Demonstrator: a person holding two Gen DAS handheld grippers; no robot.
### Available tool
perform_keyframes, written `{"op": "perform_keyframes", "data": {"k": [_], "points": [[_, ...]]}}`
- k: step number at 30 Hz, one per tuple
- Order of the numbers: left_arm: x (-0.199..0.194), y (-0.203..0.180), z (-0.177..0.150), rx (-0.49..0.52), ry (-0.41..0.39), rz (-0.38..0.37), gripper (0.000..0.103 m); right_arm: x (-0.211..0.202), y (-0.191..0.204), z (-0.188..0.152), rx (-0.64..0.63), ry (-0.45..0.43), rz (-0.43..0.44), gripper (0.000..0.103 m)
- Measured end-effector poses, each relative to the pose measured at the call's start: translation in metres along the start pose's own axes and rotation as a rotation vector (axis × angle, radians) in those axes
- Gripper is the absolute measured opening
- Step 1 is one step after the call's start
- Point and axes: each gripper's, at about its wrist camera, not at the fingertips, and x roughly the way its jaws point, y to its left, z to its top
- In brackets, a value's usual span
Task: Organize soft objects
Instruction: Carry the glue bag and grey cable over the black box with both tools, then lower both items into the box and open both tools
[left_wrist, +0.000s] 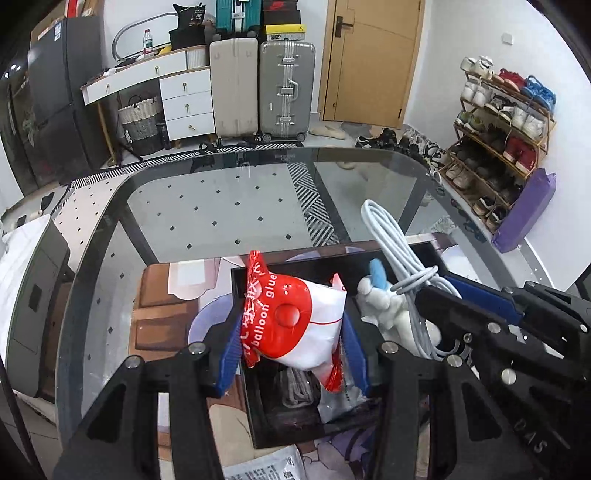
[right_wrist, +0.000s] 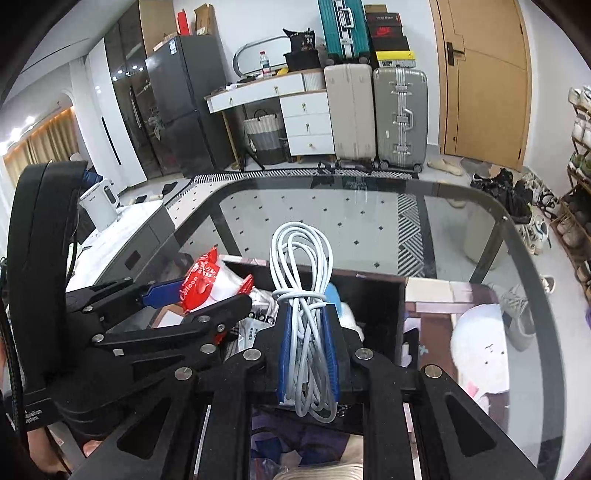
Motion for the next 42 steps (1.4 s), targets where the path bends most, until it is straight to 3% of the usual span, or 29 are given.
{"op": "perform_keyframes", "data": {"k": [20,28,35,37,39,42], "points": [[0.007,-0.003,-0.001,0.008,0.016,-0.027,0.051,0.018,-0.013,-0.014,0.022,0.079,0.0,0.016],[0.006,-0.006,-0.003,0.047,0.016,-0.038,0.059,0.017,-0.021,-0.021,0.044,0.094,-0.005,0.017],[-0.005,0.0,-0.004,0.03,-0.004,-0.119,0.069,-0.004,-0.016,-0.02,0.021,0.068,0.001,0.019],[-0.016,0.002,-0.005,0.043,-0.017,-0.123,0.07,-0.019,-0.014,-0.019,0.027,0.039,0.0,0.023],[-0.028,0.006,-0.006,0.048,-0.035,-0.133,0.072,-0.03,-0.014,-0.019,0.037,0.025,0.01,0.035],[-0.051,0.011,-0.009,0.07,-0.079,-0.138,0.072,-0.044,-0.012,-0.021,0.028,0.015,0.028,0.035]]}}
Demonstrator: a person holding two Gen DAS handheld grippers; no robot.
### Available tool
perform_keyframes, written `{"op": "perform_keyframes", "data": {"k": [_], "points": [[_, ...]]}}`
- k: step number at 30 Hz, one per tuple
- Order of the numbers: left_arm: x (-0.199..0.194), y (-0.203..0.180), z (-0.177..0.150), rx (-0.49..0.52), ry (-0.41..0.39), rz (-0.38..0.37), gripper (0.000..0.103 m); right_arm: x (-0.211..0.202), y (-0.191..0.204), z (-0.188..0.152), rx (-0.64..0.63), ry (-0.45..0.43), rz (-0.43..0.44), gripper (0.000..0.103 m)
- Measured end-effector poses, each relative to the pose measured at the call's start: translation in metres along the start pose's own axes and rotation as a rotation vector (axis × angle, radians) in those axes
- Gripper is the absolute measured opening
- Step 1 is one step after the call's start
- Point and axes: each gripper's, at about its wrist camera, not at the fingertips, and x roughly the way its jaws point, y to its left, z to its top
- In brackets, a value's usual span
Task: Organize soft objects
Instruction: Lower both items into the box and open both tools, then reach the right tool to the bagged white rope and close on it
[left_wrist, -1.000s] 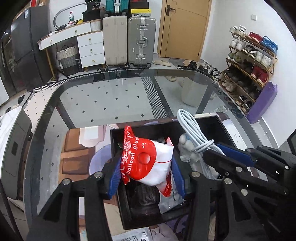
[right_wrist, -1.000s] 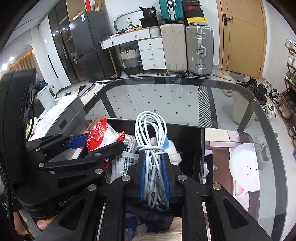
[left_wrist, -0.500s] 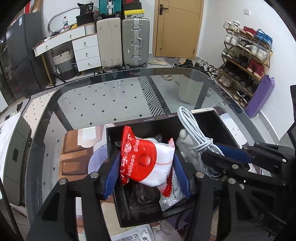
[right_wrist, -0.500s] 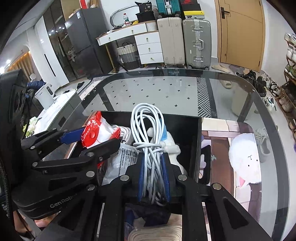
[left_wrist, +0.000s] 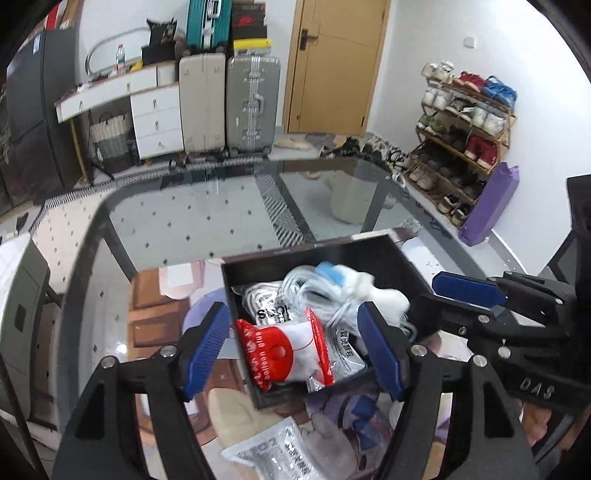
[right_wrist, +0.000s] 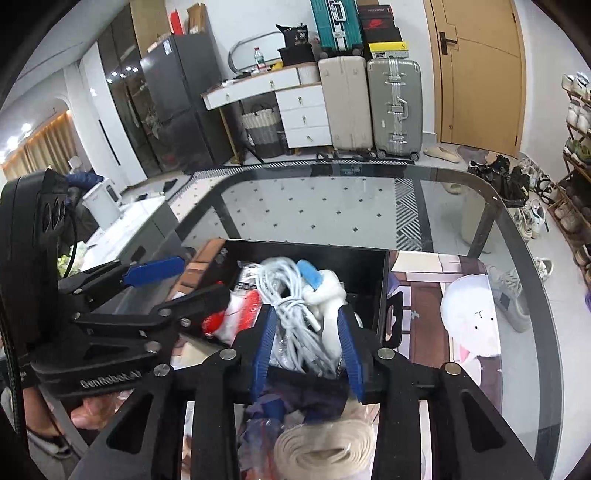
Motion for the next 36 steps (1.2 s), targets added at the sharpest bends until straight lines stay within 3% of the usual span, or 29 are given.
{"op": "perform_keyframes", "data": {"k": [3,7,12,20,25,27,36], "points": [[-0.021,0.003,-0.004,0.007,-0.033,0.022,0.073,-0.013,0.002,-0.005,-0.025,0.003,0.022,0.035],[-0.03,0.012,-0.014,0.0,-0.008,0.027,0.079,-0.022,0.002,-0.018,-0.046,0.021,0.026,0.035],[-0.029,0.007,-0.038,0.106,0.025,0.078,0.08,-0.013,-0.002,-0.045,-0.066,0.105,0.025,0.035],[-0.003,0.02,-0.084,0.138,0.184,0.137,0.08,0.015,-0.034,-0.078,-0.065,0.241,-0.022,0.036],[-0.001,0.018,-0.086,0.136,0.184,0.152,0.08,0.022,-0.04,-0.085,-0.04,0.238,-0.022,0.064],[-0.003,0.016,-0.085,0.131,0.182,0.148,0.08,0.023,-0.038,-0.085,-0.033,0.23,-0.015,0.086],[0.009,0.007,-0.091,0.131,0.221,0.169,0.081,0.034,-0.014,-0.087,-0.11,0.266,-0.036,0.086]]}}
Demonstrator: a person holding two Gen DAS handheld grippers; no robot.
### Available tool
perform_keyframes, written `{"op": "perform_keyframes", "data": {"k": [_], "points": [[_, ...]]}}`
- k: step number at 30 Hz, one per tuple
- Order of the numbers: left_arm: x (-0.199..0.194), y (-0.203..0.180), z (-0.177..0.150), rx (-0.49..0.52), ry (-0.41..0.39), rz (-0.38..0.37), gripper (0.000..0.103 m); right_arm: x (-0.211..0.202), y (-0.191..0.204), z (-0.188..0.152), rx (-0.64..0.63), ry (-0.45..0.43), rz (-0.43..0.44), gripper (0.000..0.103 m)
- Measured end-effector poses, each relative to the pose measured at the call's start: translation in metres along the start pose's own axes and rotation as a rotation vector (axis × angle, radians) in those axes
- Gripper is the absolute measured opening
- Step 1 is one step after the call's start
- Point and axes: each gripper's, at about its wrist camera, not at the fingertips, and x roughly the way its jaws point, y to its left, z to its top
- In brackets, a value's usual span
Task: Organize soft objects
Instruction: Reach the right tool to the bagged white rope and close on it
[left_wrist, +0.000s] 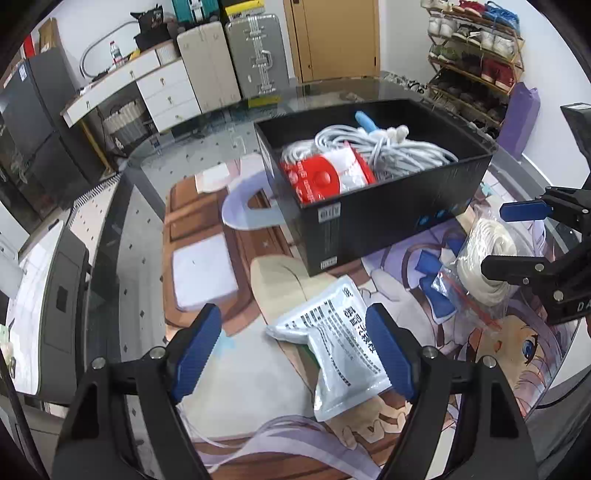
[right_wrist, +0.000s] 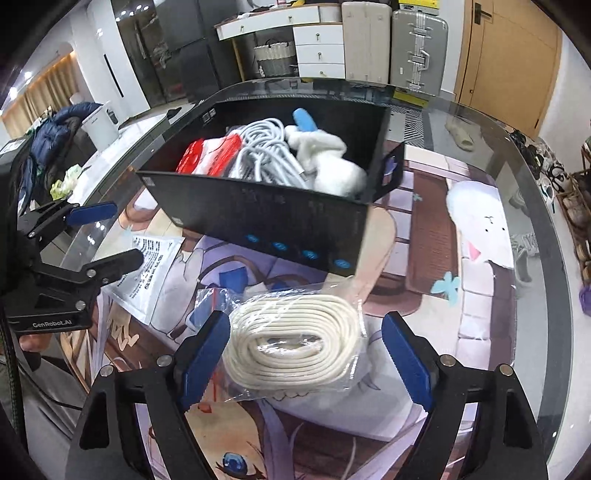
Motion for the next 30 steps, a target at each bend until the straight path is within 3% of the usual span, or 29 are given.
{"op": "perform_keyframes", "data": {"k": [9,12,17,19,24,27,30], "points": [[-0.006,0.002,0.003,-0.006,-0.016,-0.005,0.081,-0.015,-0.016,0.002,0.066,-0.022,-0.003,0.086],[-0.006,-0.002,0.003,0.012,-0.019,0.005,0.081,-0.016,-0.025,-0.003,0.109,0.008,0.012,0.086],[-0.004,-0.002,0.003,0.019,-0.017,0.022,0.081,-0.012,-0.026,-0.018,0.218,0.088,0.201,0.086],[-0.006,-0.001,0.004,0.013,-0.023,0.011,0.081,-0.011,-0.021,-0.022,0.232,0.1,0.232,0.086],[-0.007,-0.002,0.006,0.004,-0.025,0.001,0.081,-0.001,-0.01,-0.015,0.257,0.091,0.175,0.086],[-0.007,-0.001,0.004,0.002,-0.02,0.004,0.081,0.01,-0.014,-0.003,0.348,0.07,0.148,0.086],[-0.006,0.001,0.003,-0.005,-0.013,0.008,0.081,0.016,-0.008,0.007,0.335,0.057,0.092,0.086]]}}
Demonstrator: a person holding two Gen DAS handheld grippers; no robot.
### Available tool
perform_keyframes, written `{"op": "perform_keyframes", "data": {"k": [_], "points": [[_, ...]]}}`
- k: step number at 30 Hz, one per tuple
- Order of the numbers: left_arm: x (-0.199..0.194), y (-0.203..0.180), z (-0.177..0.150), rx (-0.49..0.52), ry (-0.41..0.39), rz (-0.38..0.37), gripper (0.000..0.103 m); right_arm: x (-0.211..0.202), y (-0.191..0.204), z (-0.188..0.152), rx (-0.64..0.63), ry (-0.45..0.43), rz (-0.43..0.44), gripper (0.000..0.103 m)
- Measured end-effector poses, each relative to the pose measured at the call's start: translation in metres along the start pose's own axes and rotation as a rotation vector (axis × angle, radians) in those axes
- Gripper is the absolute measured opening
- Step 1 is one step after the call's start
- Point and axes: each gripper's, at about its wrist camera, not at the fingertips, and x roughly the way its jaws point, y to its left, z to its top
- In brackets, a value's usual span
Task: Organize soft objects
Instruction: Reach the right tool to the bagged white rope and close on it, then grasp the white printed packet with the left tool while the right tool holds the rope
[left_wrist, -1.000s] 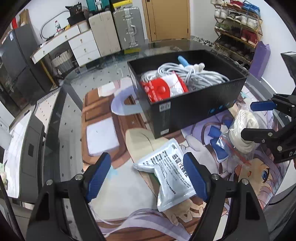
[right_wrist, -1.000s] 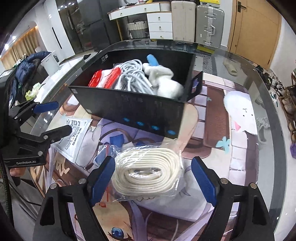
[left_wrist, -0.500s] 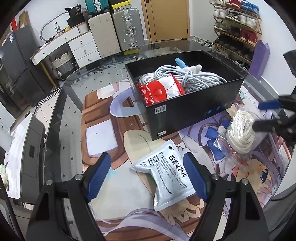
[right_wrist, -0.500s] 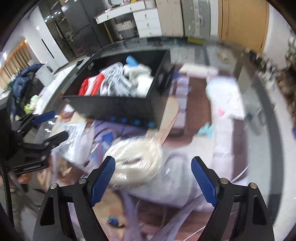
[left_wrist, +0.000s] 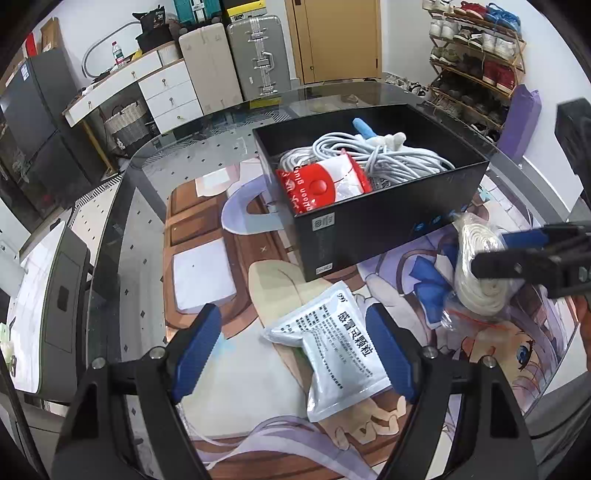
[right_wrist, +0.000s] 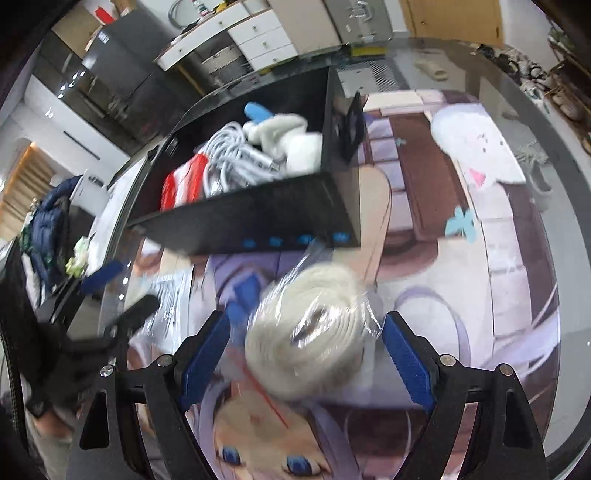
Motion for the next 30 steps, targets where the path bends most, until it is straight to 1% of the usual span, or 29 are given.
{"op": "perform_keyframes", "data": {"k": [3,6,7,8,10,11,12,18,22,23,25,27,30], "points": [[0.001,0.001,0.0,-0.005,0.008,0.0,0.081,0.007,0.016,0.0,-0.073,-0.01,-0.057,0.086],[0.002,0.002,-0.001,-0.008,0.014,0.01,0.081,0.017,0.039,-0.004,-0.199,-0.007,-0.145,0.086],[0.003,0.003,-0.001,-0.01,0.017,0.01,0.081,0.02,0.047,-0.008,-0.266,-0.002,-0.18,0.086],[0.003,0.003,-0.001,-0.013,0.019,0.01,0.081,0.021,0.052,-0.012,-0.304,0.002,-0.191,0.083],[0.003,0.004,-0.001,-0.018,0.021,0.011,0.081,0.018,0.054,-0.016,-0.336,-0.001,-0.178,0.072],[0.003,0.003,-0.001,-0.018,0.021,0.011,0.081,0.015,0.053,-0.016,-0.336,0.002,-0.177,0.063],[0.003,0.003,-0.001,-0.018,0.021,0.011,0.081,0.012,0.051,-0.017,-0.33,0.004,-0.171,0.057],[0.01,-0.011,-0.001,-0.016,0.042,-0.008,0.081,0.001,0.032,-0.02,-0.28,0.023,-0.116,0.056],[0.016,-0.022,0.0,-0.013,0.056,0.002,0.081,-0.01,0.017,-0.025,-0.24,0.011,-0.103,0.056],[0.017,-0.023,0.001,-0.011,0.056,0.008,0.081,-0.013,0.015,-0.027,-0.221,0.011,-0.095,0.057],[0.019,-0.025,0.001,-0.013,0.057,0.015,0.081,-0.015,0.009,-0.028,-0.167,0.015,-0.075,0.063],[0.021,-0.025,0.002,-0.015,0.065,0.018,0.081,-0.017,0.007,-0.029,-0.135,0.026,-0.05,0.07],[0.023,-0.024,-0.003,-0.024,0.078,0.02,0.081,-0.015,0.014,-0.032,-0.146,0.037,-0.043,0.071]]}}
